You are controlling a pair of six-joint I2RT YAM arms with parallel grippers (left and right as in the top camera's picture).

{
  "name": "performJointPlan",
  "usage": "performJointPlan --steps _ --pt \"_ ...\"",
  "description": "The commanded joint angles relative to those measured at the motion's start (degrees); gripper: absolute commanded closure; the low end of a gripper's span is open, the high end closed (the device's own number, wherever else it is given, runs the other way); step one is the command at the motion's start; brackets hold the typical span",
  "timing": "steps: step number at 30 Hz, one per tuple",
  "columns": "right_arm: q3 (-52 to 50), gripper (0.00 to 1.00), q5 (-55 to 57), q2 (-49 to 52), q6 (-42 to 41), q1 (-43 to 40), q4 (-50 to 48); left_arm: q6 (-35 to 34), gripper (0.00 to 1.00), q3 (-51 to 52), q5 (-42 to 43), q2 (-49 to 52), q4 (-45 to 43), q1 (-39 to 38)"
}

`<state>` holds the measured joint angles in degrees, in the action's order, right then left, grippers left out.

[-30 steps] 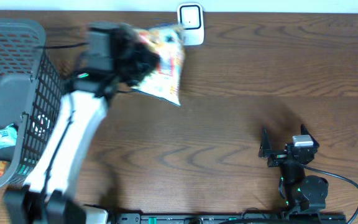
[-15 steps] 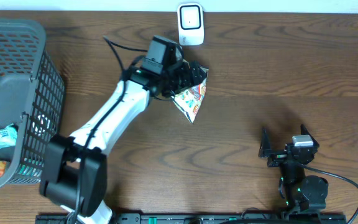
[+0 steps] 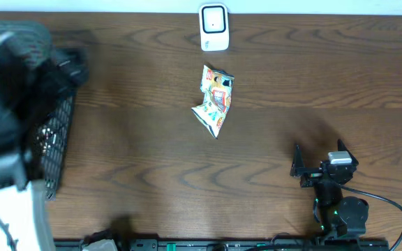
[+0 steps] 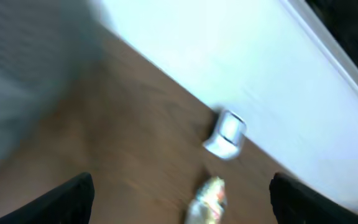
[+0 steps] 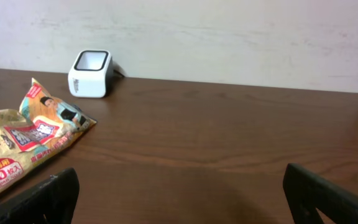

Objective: Scan the item barcode
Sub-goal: 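Return the left gripper into the basket and grasp the green pack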

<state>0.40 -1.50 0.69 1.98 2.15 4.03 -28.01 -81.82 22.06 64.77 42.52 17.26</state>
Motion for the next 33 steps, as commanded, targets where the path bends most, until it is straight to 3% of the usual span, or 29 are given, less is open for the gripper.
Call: performJointPlan --steps 1,8,22,33 --pt "-0.1 0.01 0.3 -0.3 0.4 -0.2 0.3 2.3 0.11 -0.3 -1.8 -2.6 4.1 9.2" --pt "-0.1 0.01 0.3 -0.3 0.4 -0.2 0.3 2.5 0.11 0.2 -2.2 -1.7 14.6 18.8" --pt "-0.1 0.01 0.3 -0.3 0.4 -0.2 0.3 0.5 0.12 0.5 -4.0 7.2 19.3 18.8" --pt "-0.1 0.01 0.3 -0.3 0.4 -0.2 0.3 0.5 0.11 0.5 -16.2 7.6 19.1 18.8"
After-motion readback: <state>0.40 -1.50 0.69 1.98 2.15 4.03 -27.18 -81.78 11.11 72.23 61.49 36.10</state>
